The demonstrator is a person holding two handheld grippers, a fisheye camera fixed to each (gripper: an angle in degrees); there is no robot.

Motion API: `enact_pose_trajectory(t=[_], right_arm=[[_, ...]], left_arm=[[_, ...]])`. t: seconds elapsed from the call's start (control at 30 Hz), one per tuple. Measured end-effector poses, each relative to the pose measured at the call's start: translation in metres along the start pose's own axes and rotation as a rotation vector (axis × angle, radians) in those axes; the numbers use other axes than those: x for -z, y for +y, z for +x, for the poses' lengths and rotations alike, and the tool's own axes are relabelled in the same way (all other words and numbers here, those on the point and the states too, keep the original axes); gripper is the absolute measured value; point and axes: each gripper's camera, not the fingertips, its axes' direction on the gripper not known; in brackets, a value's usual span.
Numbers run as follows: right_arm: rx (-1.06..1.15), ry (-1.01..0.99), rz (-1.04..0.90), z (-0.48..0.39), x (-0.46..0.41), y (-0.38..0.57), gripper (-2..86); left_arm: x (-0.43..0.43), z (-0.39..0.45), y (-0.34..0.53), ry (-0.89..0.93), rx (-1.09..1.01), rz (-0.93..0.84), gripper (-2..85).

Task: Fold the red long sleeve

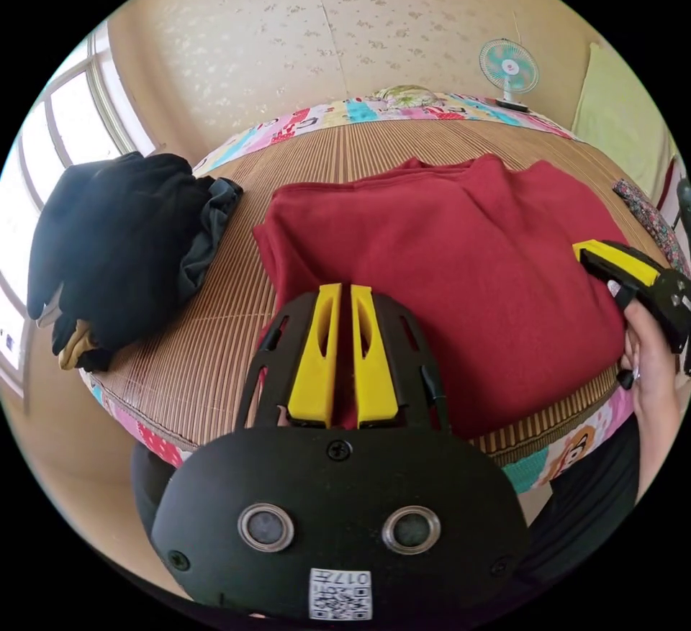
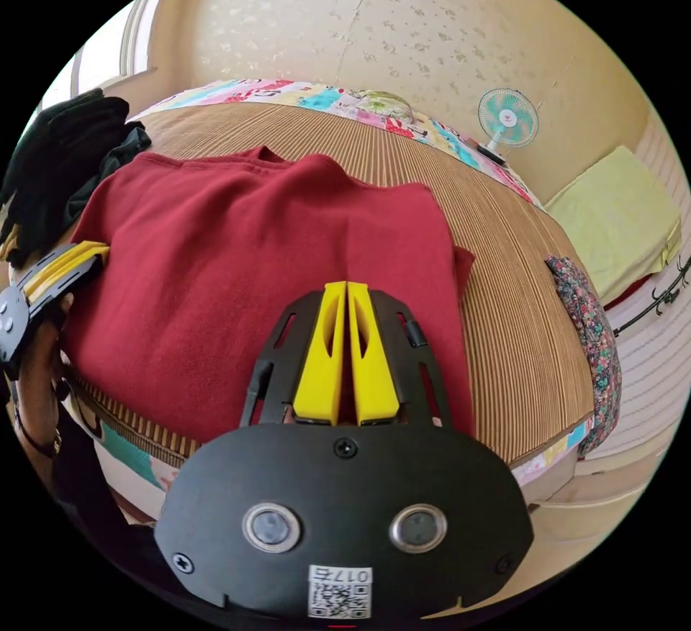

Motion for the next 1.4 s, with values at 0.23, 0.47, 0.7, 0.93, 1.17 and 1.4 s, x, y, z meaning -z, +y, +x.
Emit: enact_pose_trajectory(t=[0.23,0.47,0.7,0.93,1.17,1.4], right_arm=[[-0.035,-0.082,-0.002,0.017,-0.007,0.004,0.5],[-0.045,-0.101,-0.002,0.03,-0.008,0.007,0.4],[-0.065,-0.135,0.0,0.05,-0.006,0.01,0.4],[-0.055,-0.081,-0.027,0.063,0.011,0.007,0.4],[-0.178,-0.587,0.097,0.038,0.051,0.046,0.5],[-0.122,-0.494,0.112,0.04,0.05,0.071,0.5]], left_arm=[[-0.01,-0.015,0.003,0.005,0.006,0.016,3.6],[-0.011,-0.038,-0.002,-0.002,-0.001,0.022,3.5],[0.005,-0.092,-0.001,0.112,0.073,0.048,2.8],[0.067,-0.222,0.051,0.261,0.451,0.107,12.4],[0.034,-0.271,0.042,0.492,0.556,-0.099,10.9],[0.059,-0.272,-0.043,0.733,0.427,-0.094,6.0]])
